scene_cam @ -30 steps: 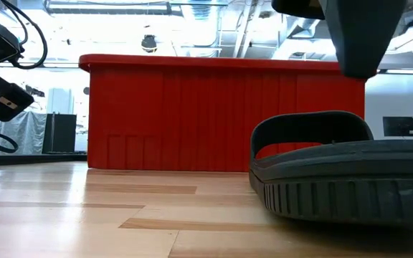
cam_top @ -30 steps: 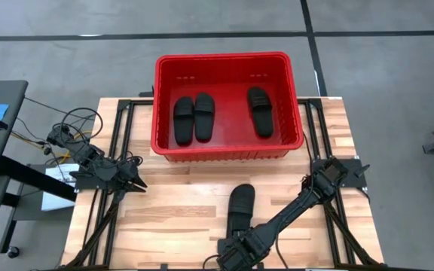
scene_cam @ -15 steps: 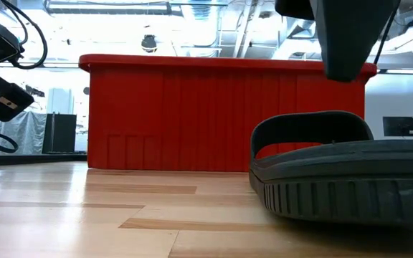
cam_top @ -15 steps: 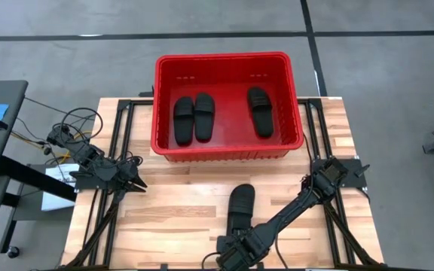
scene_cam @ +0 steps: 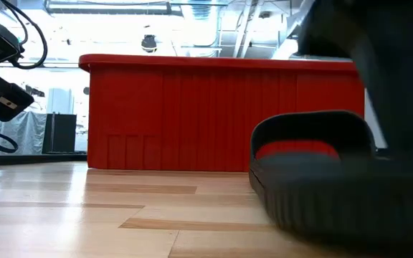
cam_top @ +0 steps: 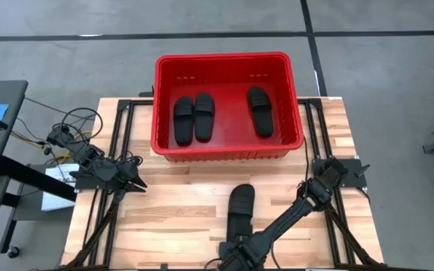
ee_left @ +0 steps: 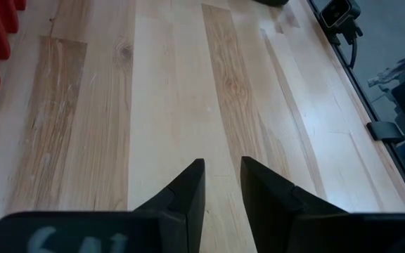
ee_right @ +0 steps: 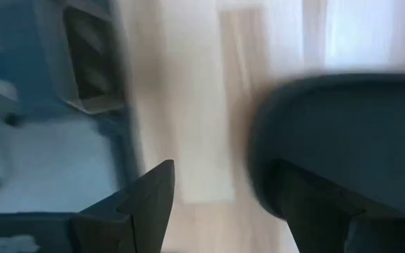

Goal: Pick and place slides into bin
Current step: Put the black slides into the red box

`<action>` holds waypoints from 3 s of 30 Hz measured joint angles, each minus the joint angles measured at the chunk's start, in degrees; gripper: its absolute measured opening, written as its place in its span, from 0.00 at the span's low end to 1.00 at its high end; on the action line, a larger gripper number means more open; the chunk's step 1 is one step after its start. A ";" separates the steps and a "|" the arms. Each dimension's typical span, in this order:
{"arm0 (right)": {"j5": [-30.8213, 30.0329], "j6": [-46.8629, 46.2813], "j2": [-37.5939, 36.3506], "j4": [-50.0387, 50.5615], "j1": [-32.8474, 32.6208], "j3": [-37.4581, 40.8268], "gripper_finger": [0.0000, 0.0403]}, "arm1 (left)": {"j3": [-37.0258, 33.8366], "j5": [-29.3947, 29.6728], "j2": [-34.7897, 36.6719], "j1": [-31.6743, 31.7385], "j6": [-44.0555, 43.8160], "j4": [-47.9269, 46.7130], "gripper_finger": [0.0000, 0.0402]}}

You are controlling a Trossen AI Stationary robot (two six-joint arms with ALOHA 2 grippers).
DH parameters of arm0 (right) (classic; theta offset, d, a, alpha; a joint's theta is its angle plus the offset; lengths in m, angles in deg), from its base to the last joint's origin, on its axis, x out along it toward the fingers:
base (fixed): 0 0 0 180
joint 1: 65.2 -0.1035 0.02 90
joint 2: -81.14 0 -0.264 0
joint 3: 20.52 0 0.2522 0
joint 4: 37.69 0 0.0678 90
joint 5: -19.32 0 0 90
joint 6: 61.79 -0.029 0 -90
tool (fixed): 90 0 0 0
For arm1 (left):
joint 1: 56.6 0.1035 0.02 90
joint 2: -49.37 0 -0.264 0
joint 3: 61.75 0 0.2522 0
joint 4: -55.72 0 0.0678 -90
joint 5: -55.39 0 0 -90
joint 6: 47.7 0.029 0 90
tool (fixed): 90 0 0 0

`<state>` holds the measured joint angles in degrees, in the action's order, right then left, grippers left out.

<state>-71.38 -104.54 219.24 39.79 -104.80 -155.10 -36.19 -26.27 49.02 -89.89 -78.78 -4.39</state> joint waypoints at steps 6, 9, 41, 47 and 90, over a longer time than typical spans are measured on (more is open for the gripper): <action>-0.11 0.19 2.38 1.36 -1.03 -0.18 0.58 | -0.01 0.00 -0.01 0.01 0.00 0.02 0.20; -1.19 -0.37 3.63 1.73 -1.14 -0.26 0.58 | -0.01 -0.09 0.02 0.01 0.00 -0.01 0.20; -5.71 -4.91 6.01 3.01 1.64 -0.37 0.04 | -0.01 -0.06 -0.01 0.01 0.00 -0.02 0.20; -4.70 -8.77 6.01 2.61 1.07 -0.37 0.02 | -0.01 -0.04 -0.01 -0.01 0.00 0.00 0.20; -1.95 -14.50 0.31 11.68 -1.82 -6.76 0.00 | -0.01 -0.02 -0.02 0.01 0.00 -0.01 0.20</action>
<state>-73.34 -119.03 219.55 51.46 -106.62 -161.85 -36.20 -26.29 49.00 -89.88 -78.78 -4.40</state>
